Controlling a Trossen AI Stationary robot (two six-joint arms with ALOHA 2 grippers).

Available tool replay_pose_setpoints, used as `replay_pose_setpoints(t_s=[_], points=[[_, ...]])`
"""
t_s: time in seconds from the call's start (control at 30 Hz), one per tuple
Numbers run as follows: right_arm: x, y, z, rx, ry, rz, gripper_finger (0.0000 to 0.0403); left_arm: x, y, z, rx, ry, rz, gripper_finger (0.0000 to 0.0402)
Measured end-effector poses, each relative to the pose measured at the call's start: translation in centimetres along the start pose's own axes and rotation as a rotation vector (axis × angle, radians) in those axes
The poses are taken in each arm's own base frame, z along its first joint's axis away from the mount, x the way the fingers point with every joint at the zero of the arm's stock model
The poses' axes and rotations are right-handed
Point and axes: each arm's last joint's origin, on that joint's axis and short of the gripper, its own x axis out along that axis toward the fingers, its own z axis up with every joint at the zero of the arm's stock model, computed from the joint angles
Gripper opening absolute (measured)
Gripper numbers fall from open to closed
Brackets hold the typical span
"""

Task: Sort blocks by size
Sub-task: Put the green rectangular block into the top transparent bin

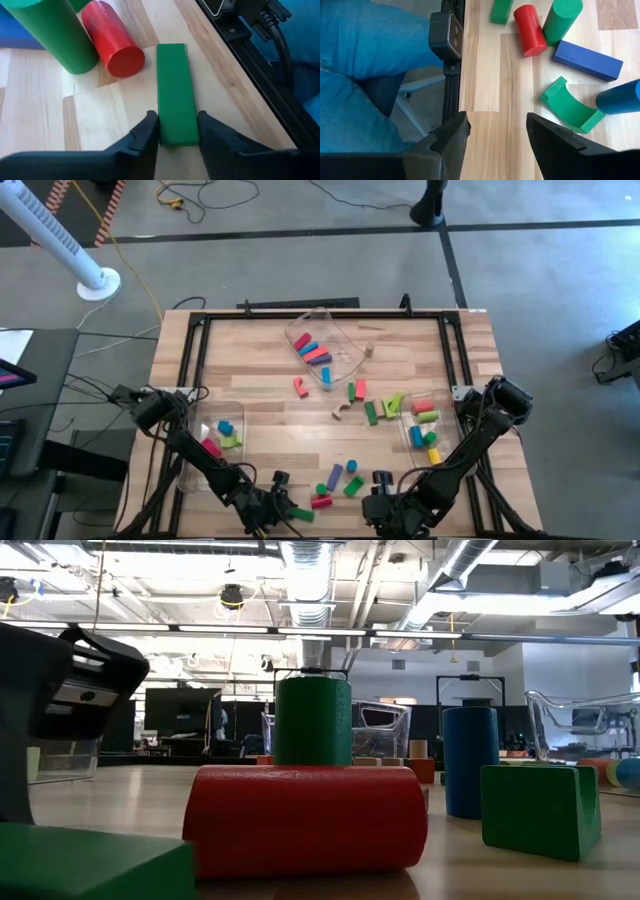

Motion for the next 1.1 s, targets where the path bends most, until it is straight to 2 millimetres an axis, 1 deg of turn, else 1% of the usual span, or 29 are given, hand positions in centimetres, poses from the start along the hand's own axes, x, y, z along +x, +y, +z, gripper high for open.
replay_pose_setpoints(t_s=[0.07,0.3,0.43,0.5,0.6,0.77,0.87,0.97,1.1], points=[[0.0,0.0,0.0,-0.001,-0.001,-0.001,0.023,0.0,0.0,0.0,0.013,-0.001,0.003,0.0095],[0.0,0.0,0.0,-0.004,-0.004,-0.005,0.023,-0.1,0.1,0.1,0.089,0.001,0.004,0.0095],[0.0,-0.1,0.1,-0.021,-0.01,-0.009,0.023,-0.9,0.7,0.6,0.134,0.033,0.024,0.0095],[0.1,-0.3,0.3,-0.029,-0.013,-0.012,0.023,-1.7,1.3,1.2,0.146,0.053,0.05,0.0095],[0.2,-0.5,0.8,-0.065,-0.041,-0.017,0.023,-3.5,2.1,2.6,0.164,0.046,0.101,0.0095],[0.4,-1.1,2.0,-0.19,-0.106,-0.042,0.023,-6.6,3.9,5.0,0.196,0.021,0.145,0.0095],[0.4,-1.7,3.0,-0.269,-0.136,-0.086,0.023,-8.7,5.6,6.5,0.203,0.002,0.172,0.0095],[0.2,-2.6,4.2,-0.341,-0.175,-0.169,0.023,-10.4,7.6,7.6,0.2,0.008,0.199,0.0095],[-0.2,-3.6,5.8,-0.454,-0.24,-0.34,0.023,-12.3,10.8,8.6,0.169,0.022,0.171,0.0095]])
